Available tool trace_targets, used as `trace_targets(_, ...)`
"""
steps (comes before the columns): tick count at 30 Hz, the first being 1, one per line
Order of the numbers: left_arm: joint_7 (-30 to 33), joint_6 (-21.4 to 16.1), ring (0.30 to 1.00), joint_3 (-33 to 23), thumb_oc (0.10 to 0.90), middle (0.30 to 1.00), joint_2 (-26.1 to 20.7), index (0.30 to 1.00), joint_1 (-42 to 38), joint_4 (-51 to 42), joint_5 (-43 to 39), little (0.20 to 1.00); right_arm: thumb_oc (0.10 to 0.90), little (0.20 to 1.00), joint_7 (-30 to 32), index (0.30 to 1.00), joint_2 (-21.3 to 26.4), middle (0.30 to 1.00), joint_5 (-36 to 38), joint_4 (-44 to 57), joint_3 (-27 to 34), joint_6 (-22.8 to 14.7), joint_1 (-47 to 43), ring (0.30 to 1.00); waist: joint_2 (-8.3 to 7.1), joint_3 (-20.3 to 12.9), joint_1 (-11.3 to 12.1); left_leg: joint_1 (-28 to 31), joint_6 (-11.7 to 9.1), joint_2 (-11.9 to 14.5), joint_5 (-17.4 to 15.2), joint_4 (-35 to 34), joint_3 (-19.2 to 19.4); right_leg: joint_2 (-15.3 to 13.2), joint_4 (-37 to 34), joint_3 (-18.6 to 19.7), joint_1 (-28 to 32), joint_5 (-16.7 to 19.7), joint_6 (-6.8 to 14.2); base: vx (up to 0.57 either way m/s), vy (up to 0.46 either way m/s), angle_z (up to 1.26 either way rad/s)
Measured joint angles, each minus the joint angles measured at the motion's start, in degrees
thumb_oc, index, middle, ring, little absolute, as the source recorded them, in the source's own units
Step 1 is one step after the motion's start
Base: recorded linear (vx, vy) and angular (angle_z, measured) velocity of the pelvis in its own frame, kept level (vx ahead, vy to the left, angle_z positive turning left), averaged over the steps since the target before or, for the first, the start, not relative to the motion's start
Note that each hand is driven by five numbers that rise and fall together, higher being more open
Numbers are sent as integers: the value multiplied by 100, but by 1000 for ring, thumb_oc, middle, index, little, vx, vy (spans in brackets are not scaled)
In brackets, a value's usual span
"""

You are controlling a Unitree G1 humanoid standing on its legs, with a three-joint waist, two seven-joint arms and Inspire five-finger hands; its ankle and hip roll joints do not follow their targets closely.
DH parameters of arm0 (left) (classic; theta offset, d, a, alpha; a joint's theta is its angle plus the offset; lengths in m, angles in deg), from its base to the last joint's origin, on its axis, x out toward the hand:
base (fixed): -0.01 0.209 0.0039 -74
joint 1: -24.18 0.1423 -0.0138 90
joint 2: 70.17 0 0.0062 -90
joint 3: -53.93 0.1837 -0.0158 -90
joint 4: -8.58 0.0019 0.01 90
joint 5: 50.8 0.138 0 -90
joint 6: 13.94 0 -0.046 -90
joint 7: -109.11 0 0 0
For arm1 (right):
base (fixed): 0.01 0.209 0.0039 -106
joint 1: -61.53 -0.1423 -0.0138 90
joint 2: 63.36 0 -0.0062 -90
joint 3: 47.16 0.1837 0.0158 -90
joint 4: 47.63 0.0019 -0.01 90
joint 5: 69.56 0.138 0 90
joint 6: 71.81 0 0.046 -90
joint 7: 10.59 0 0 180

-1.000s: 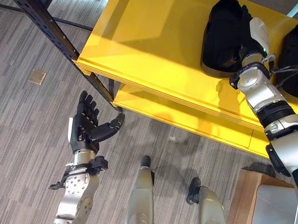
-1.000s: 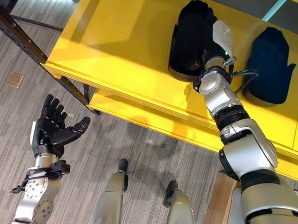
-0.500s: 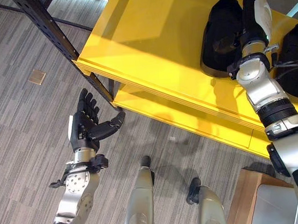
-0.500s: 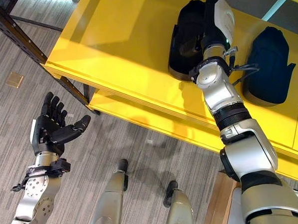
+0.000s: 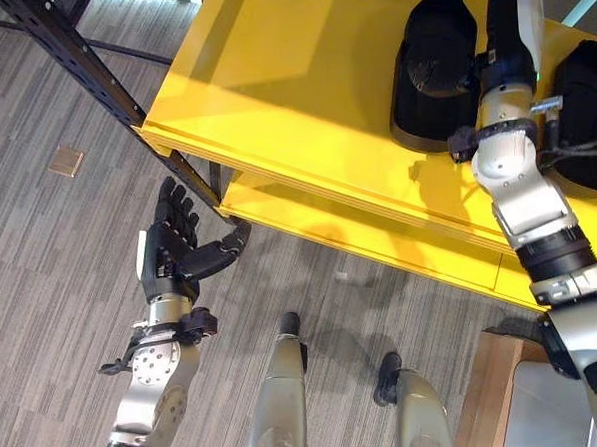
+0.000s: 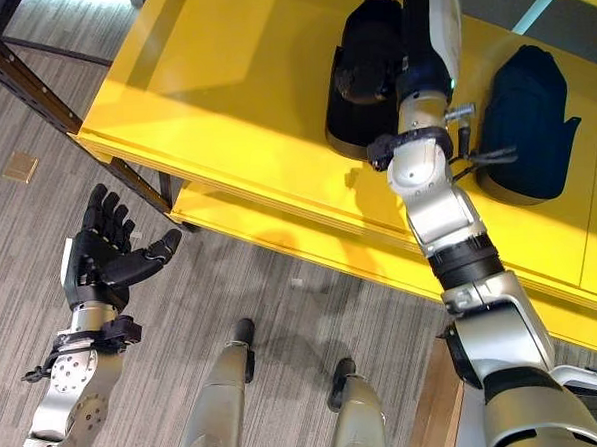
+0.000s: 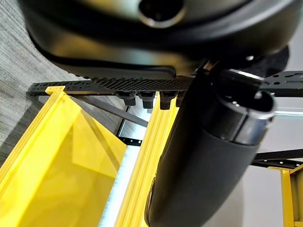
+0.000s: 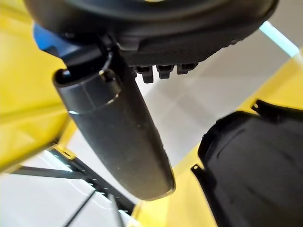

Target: Move parts from the plastic box to the shelf.

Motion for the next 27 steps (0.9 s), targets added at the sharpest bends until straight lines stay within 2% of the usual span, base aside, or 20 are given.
trace_targets(3, 17, 85, 1000, 4, 900, 1000, 50, 1000, 21, -2, 3, 1000, 900, 1000, -110, 1000, -43, 1000, 140, 862, 308, -107, 829, 1000, -5, -1, -73, 6, 3, 7, -3, -7, 9, 6, -9, 7, 1, 0, 0, -18, -40, -1)
trace_targets(4, 13, 137, 1000, 3, 900, 1000, 92, 1000, 35, -15, 7, 1000, 900, 1000, -223, 1000, -88, 1000, 232, 1421, 578, -199, 1427, 1000, -7, -2, -68, 20, 4, 7, -3, -33, 17, 15, -24, 12, 17, 0, -1, -8, -49, -5)
trace_targets(6, 24, 199, 1000, -51, 900, 1000, 200, 1000, 144, -8, 7, 1000, 900, 1000, -363, 1000, -124, 1000, 398, 1940, 718, -363, 2175, 1000, -12, 0, -136, 99, 5, 24, -5, -69, 52, 52, -90, 34, 85, 21, 9, 0, -55, -9)
trace_targets(9, -14, 213, 1000, -52, 900, 1000, 284, 1000, 331, -20, 9, 1000, 900, 1000, -677, 1000, -372, 1000, 880, 2354, 1021, -535, 3111, 1000, -39, -2, -279, 288, 1, 103, -4, -182, 125, 133, -244, 104, 223, 80, 12, 14, -56, -16)
trace_targets(11, -69, 287, 1000, -62, 900, 1000, 293, 1000, 422, -29, 8, 1000, 900, 1000, -931, 1000, -422, 1000, 1222, 2492, 1165, -575, 3638, 1000, -53, -1, -456, 377, 18, 170, -13, -277, 182, 173, -318, 144, 282, 109, 22, 32, -71, -15)
trace_targets(15, -316, 397, 1000, -252, 900, 1000, 468, 1000, 592, -61, 43, 1000, 900, 1000, -1658, 1000, -726, 1000, 1947, 3134, 1712, -789, 5096, 1000, -134, -44, -576, 812, -119, 359, 153, -758, 318, 360, -821, 224, 593, 334, -23, 25, -65, -24)
trace_targets(17, -389, 428, 1000, -376, 900, 1000, 484, 1000, 705, -65, 50, 1000, 900, 1000, -1883, 1000, -793, 1000, 2014, 3224, 1876, -826, 5541, 1000, -196, -90, -818, 1021, -174, 444, 207, -966, 355, 449, -1013, 236, 766, 389, -25, 42, -57, -16)
trace_targets(21, -600, 429, 1000, -513, 900, 1000, 487, 1000, 925, -115, 255, 1000, 900, 1000, -2252, 1000, -857, 1000, 2110, 3363, 2304, -882, 6194, 1000, -269, -452, -1036, 1364, -282, 615, 355, -1448, 486, 607, -1319, 301, 920, 495, -109, 28, -70, -21)
trace_targets(22, -632, 429, 1000, -493, 900, 1000, 493, 1000, 924, -114, 269, 1000, 900, 1000, -2255, 1000, -854, 1000, 2146, 3365, 2353, -890, 6196, 1000, -260, -491, -1052, 1378, -296, 636, 364, -1485, 502, 625, -1323, 324, 937, 495, -110, 27, -67, -13)
trace_targets(23, -713, 429, 1000, -484, 900, 1000, 530, 1000, 923, -120, 281, 1000, 900, 1000, -2342, 1000, -903, 1000, 2238, 3364, 2462, -912, 6223, 1000, -228, -566, -1165, 1514, -338, 682, 397, -1549, 533, 670, -1390, 324, 1018, 512, -137, 15, -49, -13)
trace_targets(27, -829, 428, 1000, -437, 900, 1000, 822, 1000, 1125, -119, 281, 1000, 900, 1000, -2521, 1000, -979, 1000, 2297, 3368, 2460, -986, 6402, 1000, -124, -1096, -1243, 1833, -418, 802, 513, -1967, 637, 791, -1561, 364, 1163, 533, -174, 22, -50, -12)
